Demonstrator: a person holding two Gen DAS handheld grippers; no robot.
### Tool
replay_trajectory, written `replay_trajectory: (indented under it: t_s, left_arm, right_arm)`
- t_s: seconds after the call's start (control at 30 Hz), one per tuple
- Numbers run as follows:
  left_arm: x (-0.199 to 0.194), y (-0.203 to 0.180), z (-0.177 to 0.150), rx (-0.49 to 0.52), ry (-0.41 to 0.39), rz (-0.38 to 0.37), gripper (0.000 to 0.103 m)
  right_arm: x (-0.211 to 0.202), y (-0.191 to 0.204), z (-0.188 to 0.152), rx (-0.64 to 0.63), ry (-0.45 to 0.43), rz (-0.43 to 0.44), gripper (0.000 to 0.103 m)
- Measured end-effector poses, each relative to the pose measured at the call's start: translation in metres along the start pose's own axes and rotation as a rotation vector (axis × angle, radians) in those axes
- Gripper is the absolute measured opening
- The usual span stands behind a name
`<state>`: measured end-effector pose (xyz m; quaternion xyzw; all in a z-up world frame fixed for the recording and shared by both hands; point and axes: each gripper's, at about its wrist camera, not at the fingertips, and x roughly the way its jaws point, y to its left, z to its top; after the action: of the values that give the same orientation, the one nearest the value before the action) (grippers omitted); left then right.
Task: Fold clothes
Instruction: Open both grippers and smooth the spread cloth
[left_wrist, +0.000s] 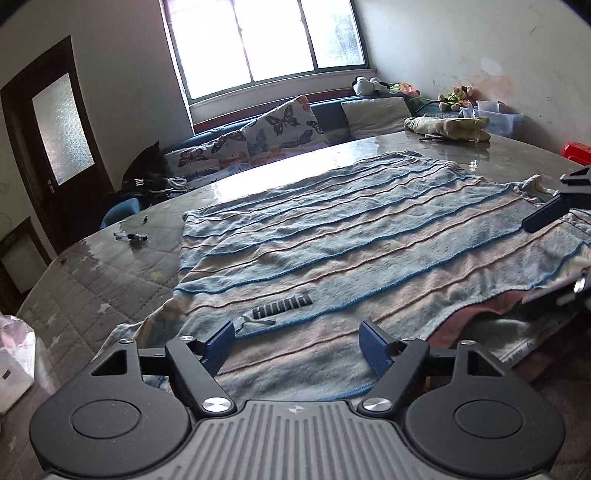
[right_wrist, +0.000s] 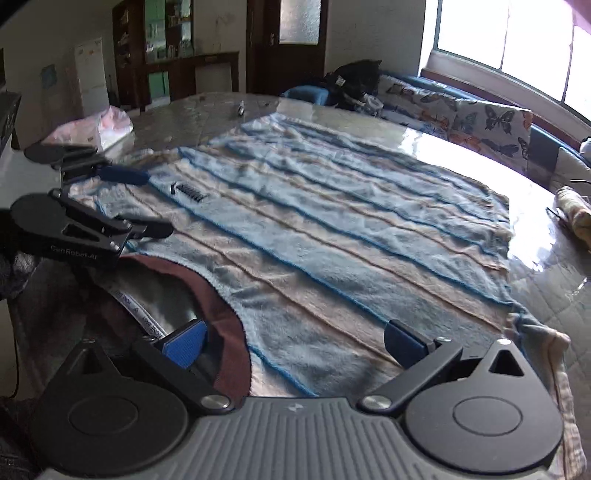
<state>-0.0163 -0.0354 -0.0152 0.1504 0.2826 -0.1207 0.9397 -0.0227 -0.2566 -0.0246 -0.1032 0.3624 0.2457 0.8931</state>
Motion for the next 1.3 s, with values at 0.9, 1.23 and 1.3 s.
replay_trajectory:
  t_s: [0.9, 1.23, 1.3]
  left_arm:
    - [0.0, 0.01, -0.007, -0.051, 0.02, -0.009, 0.086]
    - [0.001, 0.011, -0.007, -0.053, 0.019, -0.01, 0.087]
    - [0.001, 0.01, -0.007, -0.054, 0.02, -0.009, 0.087]
  right_arm:
    - [0.006, -0.131, -0.009, 0.321, -0.063, -0.151, 0.103]
    - [-0.016, -0.153, -0.023, 0.39, -0.071, -0.223, 0.103]
    - [-0.025, -0.153, -0.026, 0.406, -0.094, -0.22, 0.103]
